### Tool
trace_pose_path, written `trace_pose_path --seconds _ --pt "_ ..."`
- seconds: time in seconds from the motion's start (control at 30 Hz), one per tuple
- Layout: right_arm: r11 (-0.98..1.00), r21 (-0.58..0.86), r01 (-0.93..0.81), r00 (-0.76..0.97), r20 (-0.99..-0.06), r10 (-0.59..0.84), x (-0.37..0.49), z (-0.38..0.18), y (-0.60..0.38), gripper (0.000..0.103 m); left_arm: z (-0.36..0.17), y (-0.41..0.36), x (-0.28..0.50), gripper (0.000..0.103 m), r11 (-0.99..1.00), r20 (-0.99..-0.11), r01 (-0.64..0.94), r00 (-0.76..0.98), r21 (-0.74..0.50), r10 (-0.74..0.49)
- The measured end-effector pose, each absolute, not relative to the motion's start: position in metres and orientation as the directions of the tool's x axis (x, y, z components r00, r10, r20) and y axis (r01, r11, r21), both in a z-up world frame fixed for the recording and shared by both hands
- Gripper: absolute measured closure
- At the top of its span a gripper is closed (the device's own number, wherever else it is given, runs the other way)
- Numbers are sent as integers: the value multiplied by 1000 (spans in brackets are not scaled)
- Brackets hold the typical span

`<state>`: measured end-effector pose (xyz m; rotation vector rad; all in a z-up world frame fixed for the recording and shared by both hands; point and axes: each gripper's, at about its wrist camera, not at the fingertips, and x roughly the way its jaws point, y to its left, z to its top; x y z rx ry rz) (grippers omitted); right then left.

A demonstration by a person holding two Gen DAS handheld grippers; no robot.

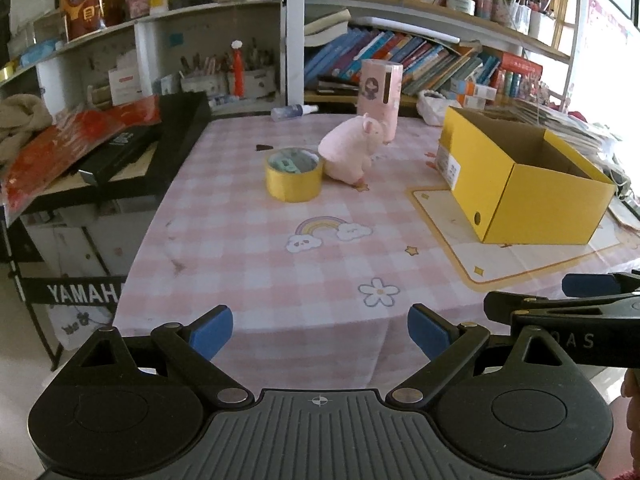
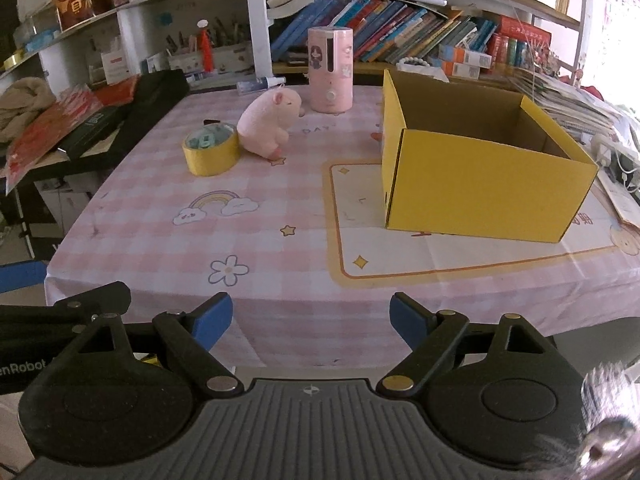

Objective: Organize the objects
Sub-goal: 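Withdraw both open tools from the box back toward the pig and tape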

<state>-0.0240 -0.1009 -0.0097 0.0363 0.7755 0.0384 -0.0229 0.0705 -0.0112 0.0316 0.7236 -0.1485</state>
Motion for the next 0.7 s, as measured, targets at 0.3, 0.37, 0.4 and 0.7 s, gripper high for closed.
trace_pose_path --seconds 0.3,0.37,0.4,0.7 --pt "998 58 -25 701 -711 58 -4 -17 -99 17 -18 74 -5 7 991 -677 135 727 -21 -113" --pt "998 63 -32 700 -711 67 6 -18 -97 17 -18 76 2 7 992 -677 126 729 -14 -102" --pt "997 65 -36 701 -709 72 11 -18 -96 17 -17 78 7 7 993 -675 120 732 -10 -95" --pt "994 65 -89 708 -697 110 76 -12 -89 17 -15 82 63 7 998 -669 64 741 -15 -57"
